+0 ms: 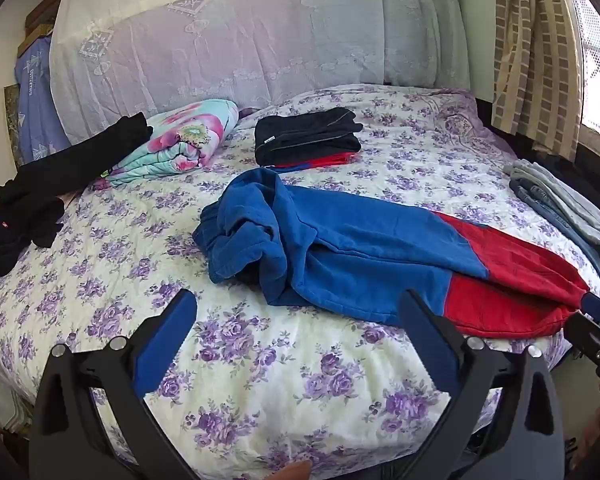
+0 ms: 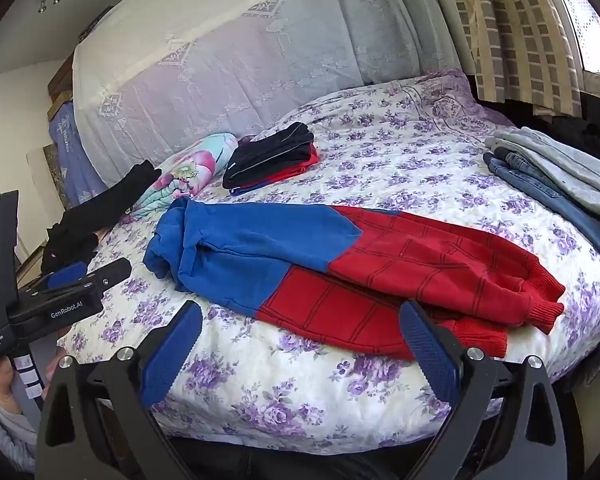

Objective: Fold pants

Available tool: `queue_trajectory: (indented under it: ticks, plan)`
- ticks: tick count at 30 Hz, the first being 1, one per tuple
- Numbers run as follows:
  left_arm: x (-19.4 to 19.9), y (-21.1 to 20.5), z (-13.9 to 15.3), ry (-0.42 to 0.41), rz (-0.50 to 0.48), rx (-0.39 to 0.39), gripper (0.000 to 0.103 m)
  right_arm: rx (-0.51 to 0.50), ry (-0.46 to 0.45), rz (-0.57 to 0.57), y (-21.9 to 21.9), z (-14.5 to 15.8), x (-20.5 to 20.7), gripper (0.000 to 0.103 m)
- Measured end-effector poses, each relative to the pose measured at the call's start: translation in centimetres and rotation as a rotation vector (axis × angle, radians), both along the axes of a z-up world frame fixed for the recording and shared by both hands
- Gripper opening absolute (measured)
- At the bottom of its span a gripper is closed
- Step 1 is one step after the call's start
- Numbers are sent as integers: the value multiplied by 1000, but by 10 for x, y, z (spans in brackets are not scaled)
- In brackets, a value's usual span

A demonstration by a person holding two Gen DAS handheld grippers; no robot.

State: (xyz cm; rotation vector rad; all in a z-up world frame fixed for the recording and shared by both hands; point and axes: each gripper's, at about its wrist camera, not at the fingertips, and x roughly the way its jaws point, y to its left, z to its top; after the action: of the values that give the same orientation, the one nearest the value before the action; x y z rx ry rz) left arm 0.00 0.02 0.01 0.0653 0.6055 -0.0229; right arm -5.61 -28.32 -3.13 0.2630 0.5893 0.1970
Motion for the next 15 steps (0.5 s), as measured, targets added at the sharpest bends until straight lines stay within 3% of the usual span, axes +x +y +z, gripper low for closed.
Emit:
queue_trajectory:
  ticks: [15]
  plan:
    - [-1, 0, 0, 2, 0, 6, 98, -7, 2, -1, -4, 6, -2, 100]
